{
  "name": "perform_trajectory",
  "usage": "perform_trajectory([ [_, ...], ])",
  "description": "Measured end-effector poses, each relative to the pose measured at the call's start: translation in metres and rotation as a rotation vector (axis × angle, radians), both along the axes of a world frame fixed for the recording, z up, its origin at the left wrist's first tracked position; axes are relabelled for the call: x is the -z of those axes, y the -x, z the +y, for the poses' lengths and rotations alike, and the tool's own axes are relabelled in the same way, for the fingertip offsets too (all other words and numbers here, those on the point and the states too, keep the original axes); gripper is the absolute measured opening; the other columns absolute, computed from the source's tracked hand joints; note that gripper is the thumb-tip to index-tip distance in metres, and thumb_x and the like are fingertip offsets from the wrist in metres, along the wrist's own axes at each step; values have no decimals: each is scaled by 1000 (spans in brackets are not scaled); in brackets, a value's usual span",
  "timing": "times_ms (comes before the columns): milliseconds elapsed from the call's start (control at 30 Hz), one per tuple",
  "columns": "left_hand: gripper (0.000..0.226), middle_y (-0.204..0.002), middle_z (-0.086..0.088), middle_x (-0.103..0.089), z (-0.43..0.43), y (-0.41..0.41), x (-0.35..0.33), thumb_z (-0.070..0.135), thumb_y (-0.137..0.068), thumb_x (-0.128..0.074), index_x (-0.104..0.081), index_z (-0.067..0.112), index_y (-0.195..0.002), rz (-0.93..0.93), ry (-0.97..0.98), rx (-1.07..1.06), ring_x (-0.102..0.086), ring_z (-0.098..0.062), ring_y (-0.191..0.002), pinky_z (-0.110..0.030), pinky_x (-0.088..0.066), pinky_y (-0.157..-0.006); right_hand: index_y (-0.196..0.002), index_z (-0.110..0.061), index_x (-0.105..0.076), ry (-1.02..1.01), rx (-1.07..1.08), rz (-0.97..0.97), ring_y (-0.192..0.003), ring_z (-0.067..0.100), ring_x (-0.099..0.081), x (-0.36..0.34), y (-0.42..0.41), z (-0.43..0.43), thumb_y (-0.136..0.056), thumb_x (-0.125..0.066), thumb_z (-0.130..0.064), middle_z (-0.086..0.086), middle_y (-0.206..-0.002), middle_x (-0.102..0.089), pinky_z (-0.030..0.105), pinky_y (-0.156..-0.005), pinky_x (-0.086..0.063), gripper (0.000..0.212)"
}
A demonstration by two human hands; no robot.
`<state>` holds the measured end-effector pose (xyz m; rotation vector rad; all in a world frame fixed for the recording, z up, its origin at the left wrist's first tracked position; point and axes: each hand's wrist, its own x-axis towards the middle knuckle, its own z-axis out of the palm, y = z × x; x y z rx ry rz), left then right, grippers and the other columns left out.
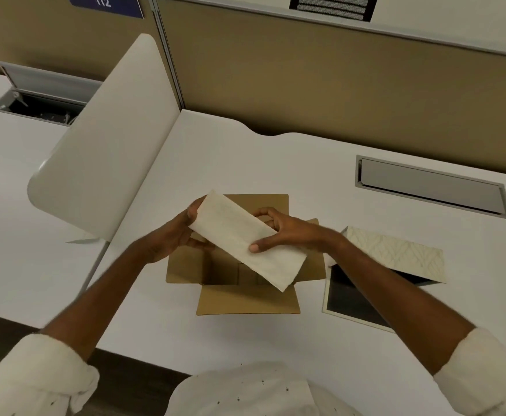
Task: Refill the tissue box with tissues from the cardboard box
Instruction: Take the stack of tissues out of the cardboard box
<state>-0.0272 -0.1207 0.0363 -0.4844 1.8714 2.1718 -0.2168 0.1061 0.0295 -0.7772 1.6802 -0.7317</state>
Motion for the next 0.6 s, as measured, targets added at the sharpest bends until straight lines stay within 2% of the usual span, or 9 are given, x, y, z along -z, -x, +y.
perform_trajectory([
  [100, 105, -138, -5, -50, 6, -9, -5, 85, -51, -71, -39, 39, -140, -102, -63, 26, -54, -32, -127, -42, -60, -88, -145, -31, -33, -110, -76, -146, -113, 24, -66, -19, 6, 1, -76, -80, -43, -2, -137, -54, 38, -90, -61, 84],
  [200, 108, -131, -7, -56, 18, -9, -9, 77, -48, -80, -44, 32, -138, -184, -31, -34, -58, -29, -121, -40, -61, -86, -147, -29, -32, -144, -125, -158, -112, 25, -68, -30, 6, 2, -79, -76, -45, -1, -136, -56, 38, -88, -62, 83],
  [267, 105, -128, -10, -61, 24, -8, -9, 69, -50, -85, -47, 27, -139, -212, -56, -87, -62, -28, -115, -42, -61, -84, -149, -28, -30, -123, -122, -151, -119, 23, -64, -36, 5, 4, -79, -73, -49, -1, -143, -50, 37, -94, -59, 85],
  [333, 95, -127, -12, -63, 28, -11, -6, 58, -58, -86, -49, 24, -139, -202, -119, -143, -64, -27, -112, -45, -61, -84, -154, -29, -25, -67, -64, -146, -132, 19, -51, -42, 6, 11, -72, -74, -64, -5, -155, -38, 36, -107, -48, 101],
  [400, 82, -127, -14, -64, 34, -15, 0, 48, -66, -82, -51, 22, -137, -193, -208, -219, -67, -27, -110, -47, -61, -85, -154, -32, -28, 36, 83, -174, -138, 15, -42, -46, 5, 27, -59, -74, -80, -9, -158, -35, 35, -113, -38, 116],
  [433, 77, -125, -15, -67, 38, -19, 4, 45, -67, -81, -54, 21, -135, -192, -257, -263, -69, -27, -107, -47, -61, -84, -152, -33, -34, 104, 184, -212, -139, 16, -43, -44, 3, 37, -58, -72, -82, -9, -157, -38, 37, -114, -37, 113],
  [533, 64, -113, -12, -74, 53, -32, 14, 39, -69, -83, -63, 18, -125, -180, -412, -375, -73, -26, -97, -45, -61, -77, -146, -30, -49, 298, 549, -505, -139, 27, -49, -23, -14, 71, -71, -69, -76, 1, -153, -50, 49, -110, -46, 90],
  [600, 61, -113, -11, -74, 62, -37, 18, 38, -69, -84, -65, 18, -123, -169, -446, -422, -74, -28, -96, -45, -61, -76, -148, -24, -47, 379, 739, -739, -140, 34, -49, -9, -33, 87, -82, -60, -73, 10, -152, -51, 59, -111, -42, 83],
])
